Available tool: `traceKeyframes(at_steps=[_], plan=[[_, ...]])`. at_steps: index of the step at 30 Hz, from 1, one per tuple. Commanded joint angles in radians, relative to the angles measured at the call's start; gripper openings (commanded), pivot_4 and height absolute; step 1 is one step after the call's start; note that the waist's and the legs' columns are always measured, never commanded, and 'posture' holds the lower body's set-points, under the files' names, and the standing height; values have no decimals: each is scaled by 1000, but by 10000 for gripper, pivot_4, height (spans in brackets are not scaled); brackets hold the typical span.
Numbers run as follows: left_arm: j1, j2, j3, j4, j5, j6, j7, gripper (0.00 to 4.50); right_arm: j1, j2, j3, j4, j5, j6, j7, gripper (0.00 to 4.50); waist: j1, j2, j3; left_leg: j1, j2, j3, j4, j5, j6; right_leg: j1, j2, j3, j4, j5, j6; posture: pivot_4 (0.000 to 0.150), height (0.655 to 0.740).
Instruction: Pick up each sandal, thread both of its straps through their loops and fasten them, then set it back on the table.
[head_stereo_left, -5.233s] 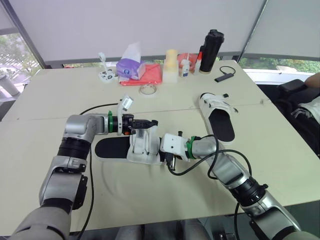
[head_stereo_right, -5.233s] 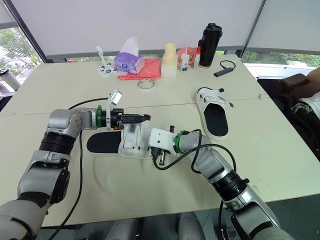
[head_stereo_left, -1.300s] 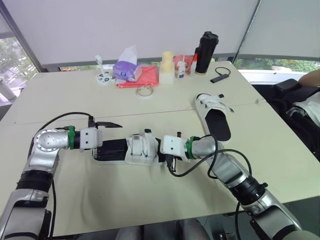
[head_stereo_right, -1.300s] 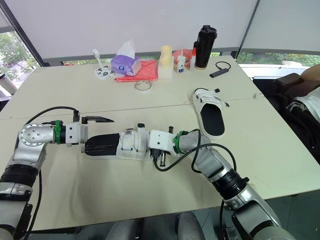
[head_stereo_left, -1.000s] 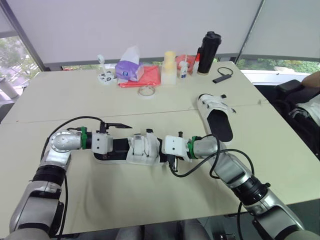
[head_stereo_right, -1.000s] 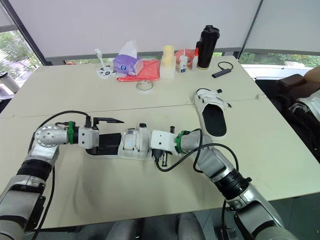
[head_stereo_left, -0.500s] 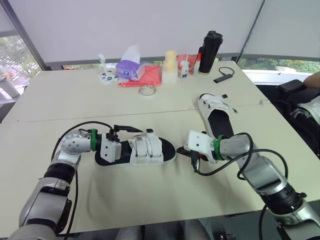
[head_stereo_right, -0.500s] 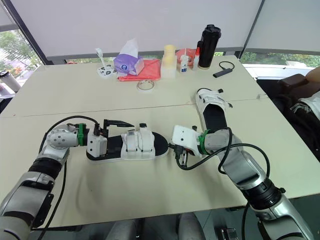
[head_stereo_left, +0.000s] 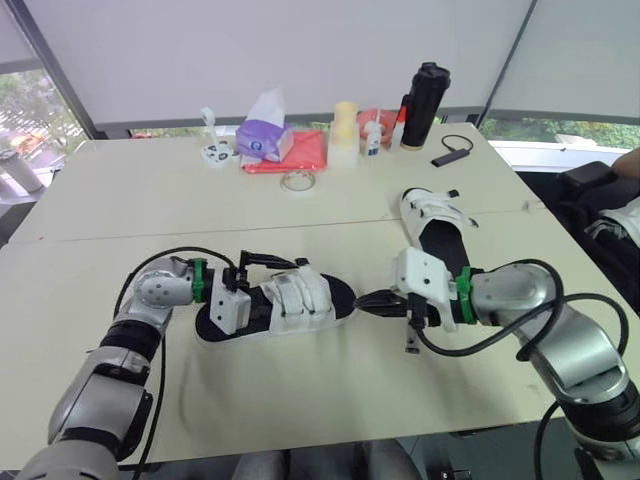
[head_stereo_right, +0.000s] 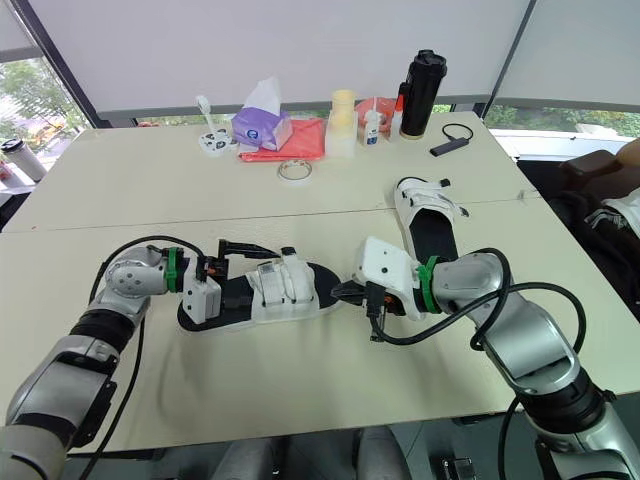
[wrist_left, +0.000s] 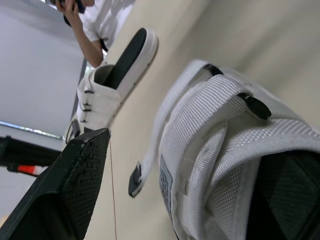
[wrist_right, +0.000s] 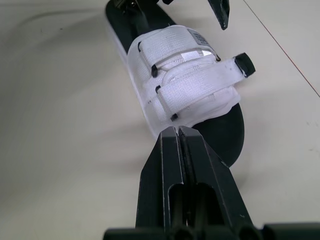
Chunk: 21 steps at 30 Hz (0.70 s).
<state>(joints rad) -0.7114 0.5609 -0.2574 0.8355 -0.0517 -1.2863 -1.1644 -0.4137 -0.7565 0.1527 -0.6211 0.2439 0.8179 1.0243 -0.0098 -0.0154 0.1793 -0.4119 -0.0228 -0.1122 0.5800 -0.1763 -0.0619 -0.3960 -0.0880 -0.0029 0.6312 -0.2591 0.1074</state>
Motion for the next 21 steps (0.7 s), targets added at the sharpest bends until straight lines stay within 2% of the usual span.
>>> traceKeyframes(at_steps=[1, 7, 16, 21], plan=[[-36, -24, 19, 9, 49, -50, 95, 32064, 13, -19, -29, -54, 28, -3, -25, 0, 0, 0, 0, 0, 0, 0, 0, 0, 0, 0, 0, 0, 0, 0, 0, 1500, 7400], [-56, -33, 33, 46, 205, -96, 244, 621, 22, -26, -70, -88, 100, 26, -49, 0, -1, -1, 0, 0, 0, 0, 0, 0, 0, 0, 0, 0, 0, 0, 0, 1500, 7400], [5, 22, 111, -48, 587, -6, 634, 154, -7, -19, -141, -118, 240, 83, -86, 0, -3, -1, 0, 0, 0, 0, 0, 0, 0, 0, 0, 0, 0, 1, 2, 1500, 7400], [52, 99, 178, -207, 817, 303, 958, 154, -49, 0, -167, -83, 317, 87, -102, 0, -7, 0, 1, 1, 1, 0, 0, 0, 0, 0, 1, 0, 1, 1, 3, 1500, 7400]])
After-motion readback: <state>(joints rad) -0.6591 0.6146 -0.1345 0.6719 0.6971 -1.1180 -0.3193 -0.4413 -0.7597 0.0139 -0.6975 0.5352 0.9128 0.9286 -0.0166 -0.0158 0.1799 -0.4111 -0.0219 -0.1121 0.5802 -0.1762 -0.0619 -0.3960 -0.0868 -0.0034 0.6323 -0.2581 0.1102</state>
